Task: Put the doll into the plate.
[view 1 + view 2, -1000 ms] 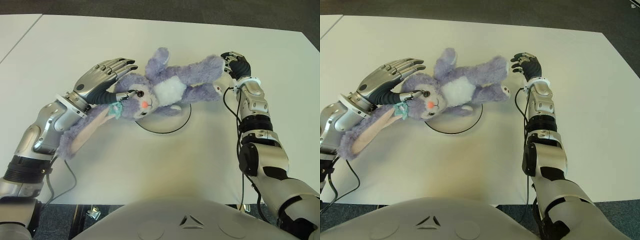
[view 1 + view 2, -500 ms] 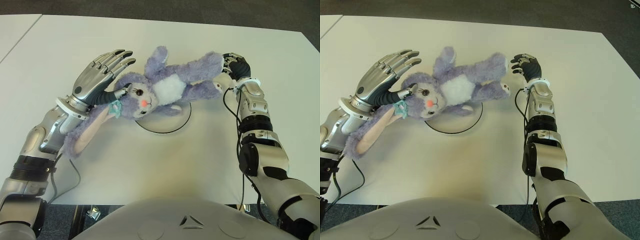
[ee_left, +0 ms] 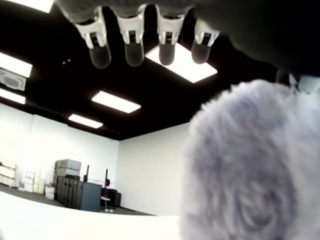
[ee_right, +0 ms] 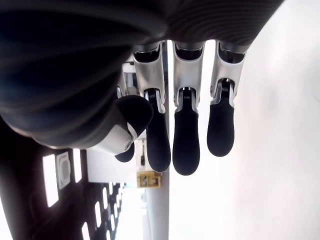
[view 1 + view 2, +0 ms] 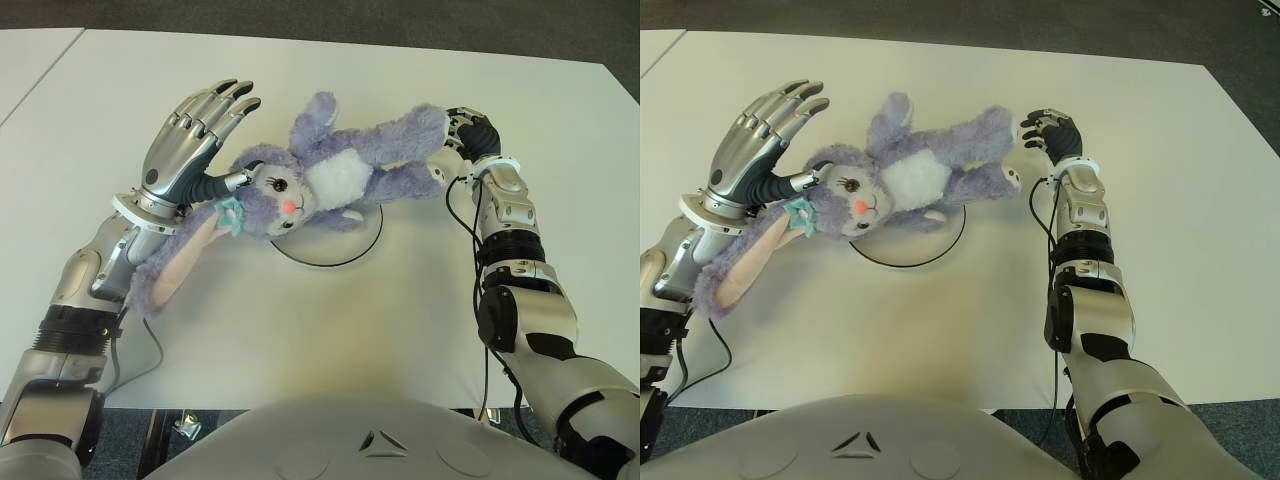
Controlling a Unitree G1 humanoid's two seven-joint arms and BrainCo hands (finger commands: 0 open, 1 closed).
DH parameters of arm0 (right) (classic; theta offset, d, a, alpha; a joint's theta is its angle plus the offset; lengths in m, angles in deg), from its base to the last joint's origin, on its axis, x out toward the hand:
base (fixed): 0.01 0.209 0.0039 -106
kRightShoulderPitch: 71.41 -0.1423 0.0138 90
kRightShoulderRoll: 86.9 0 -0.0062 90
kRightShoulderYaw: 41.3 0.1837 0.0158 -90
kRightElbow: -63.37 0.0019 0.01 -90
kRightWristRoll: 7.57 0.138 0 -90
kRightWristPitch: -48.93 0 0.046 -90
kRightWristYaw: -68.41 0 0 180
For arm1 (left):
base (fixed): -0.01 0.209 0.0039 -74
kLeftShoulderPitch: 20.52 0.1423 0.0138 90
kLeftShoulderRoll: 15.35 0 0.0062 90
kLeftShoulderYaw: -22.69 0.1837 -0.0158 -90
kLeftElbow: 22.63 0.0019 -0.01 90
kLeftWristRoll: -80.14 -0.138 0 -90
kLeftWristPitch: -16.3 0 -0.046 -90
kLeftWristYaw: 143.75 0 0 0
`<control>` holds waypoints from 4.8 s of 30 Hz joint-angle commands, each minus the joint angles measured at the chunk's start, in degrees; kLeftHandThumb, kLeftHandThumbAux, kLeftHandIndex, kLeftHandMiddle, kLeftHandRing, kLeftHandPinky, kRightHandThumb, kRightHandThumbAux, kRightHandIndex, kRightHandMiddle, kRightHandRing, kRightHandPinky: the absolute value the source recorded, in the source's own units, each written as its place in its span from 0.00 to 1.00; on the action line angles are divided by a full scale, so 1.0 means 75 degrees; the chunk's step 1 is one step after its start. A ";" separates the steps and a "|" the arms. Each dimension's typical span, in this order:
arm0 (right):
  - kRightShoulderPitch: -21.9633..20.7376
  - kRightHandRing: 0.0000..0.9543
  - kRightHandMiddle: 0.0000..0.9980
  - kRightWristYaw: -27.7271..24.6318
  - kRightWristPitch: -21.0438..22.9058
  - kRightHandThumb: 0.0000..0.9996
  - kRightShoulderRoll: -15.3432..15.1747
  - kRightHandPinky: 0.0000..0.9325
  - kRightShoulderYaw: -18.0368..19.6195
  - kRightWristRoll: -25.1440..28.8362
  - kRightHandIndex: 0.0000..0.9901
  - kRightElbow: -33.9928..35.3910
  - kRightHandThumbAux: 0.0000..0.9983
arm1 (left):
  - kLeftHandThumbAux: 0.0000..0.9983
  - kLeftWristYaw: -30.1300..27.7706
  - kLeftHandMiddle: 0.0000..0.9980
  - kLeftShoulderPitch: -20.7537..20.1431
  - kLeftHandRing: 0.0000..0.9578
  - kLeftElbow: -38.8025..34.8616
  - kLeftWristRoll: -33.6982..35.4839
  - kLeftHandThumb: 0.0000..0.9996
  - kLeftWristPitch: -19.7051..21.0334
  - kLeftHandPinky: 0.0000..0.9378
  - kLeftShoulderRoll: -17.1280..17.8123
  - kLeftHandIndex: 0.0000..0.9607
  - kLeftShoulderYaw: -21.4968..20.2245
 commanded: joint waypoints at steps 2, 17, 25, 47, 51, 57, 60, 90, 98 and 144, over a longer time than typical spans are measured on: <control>0.0073 0.57 0.47 -0.0025 0.0156 0.84 -0.0044 0.56 0.0011 0.0085 0.43 -0.0187 0.68 | 0.15 0.0337 0.00 -0.0428 0.00 0.0599 0.0164 0.49 -0.0314 0.00 -0.0024 0.00 -0.0059; 0.0010 0.57 0.47 -0.0119 0.0196 0.84 -0.0103 0.56 0.0010 0.0088 0.43 -0.0409 0.68 | 0.19 -0.0113 0.00 -0.0998 0.00 0.0795 0.1168 0.31 -0.0232 0.00 0.0128 0.00 -0.0635; -0.0006 0.57 0.47 -0.0157 0.0200 0.84 -0.0112 0.56 0.0020 0.0107 0.43 -0.0461 0.68 | 0.25 -0.0821 0.00 -0.0613 0.00 -0.0261 0.1788 0.22 0.0798 0.00 0.0039 0.00 -0.1239; -0.0034 0.57 0.47 -0.0176 0.0095 0.84 -0.0078 0.56 0.0042 0.0137 0.43 -0.0573 0.68 | 0.41 -0.1764 0.00 -0.1514 0.00 0.0706 0.4866 0.09 0.1479 0.00 -0.0965 0.00 -0.2385; -0.0031 0.57 0.47 -0.0184 0.0048 0.84 -0.0071 0.56 0.0058 0.0154 0.43 -0.0548 0.68 | 0.42 -0.2144 0.00 -0.1586 0.00 0.1191 0.5366 0.09 0.1309 0.00 -0.0958 0.00 -0.2474; -0.0022 0.57 0.47 -0.0177 -0.0108 0.84 0.0005 0.56 0.0066 0.0171 0.43 -0.0413 0.68 | 0.45 -0.2842 0.00 -0.1621 0.00 0.1051 0.6198 0.15 0.1647 0.04 -0.1066 0.00 -0.2513; -0.0038 0.57 0.47 -0.0126 -0.0138 0.84 0.0053 0.56 0.0057 0.0168 0.43 -0.0354 0.68 | 0.45 -0.2947 0.00 -0.1740 0.00 0.0900 0.6493 0.19 0.1985 0.07 -0.1218 0.00 -0.2509; -0.0712 0.57 0.47 0.0404 -0.1189 0.84 0.0562 0.58 0.0291 0.0411 0.44 -0.0401 0.68 | 0.60 -0.3860 0.27 -0.2915 0.37 0.3487 0.7822 0.29 0.1995 0.45 -0.1971 0.07 -0.3033; -0.0891 0.61 0.47 0.0925 -0.1202 0.84 0.0681 0.63 0.0298 0.0345 0.43 -0.0438 0.68 | 0.62 -0.4336 0.44 -0.2892 0.51 0.3709 0.7746 0.20 0.2495 0.57 -0.1748 0.29 -0.2935; 0.1385 0.65 0.51 0.1797 -0.0664 0.84 0.1052 0.66 -0.0583 -0.0406 0.40 0.2632 0.68 | 0.71 -0.4752 0.81 -0.0292 0.85 0.0426 0.7460 0.71 0.4730 0.86 -0.2381 0.46 -0.1842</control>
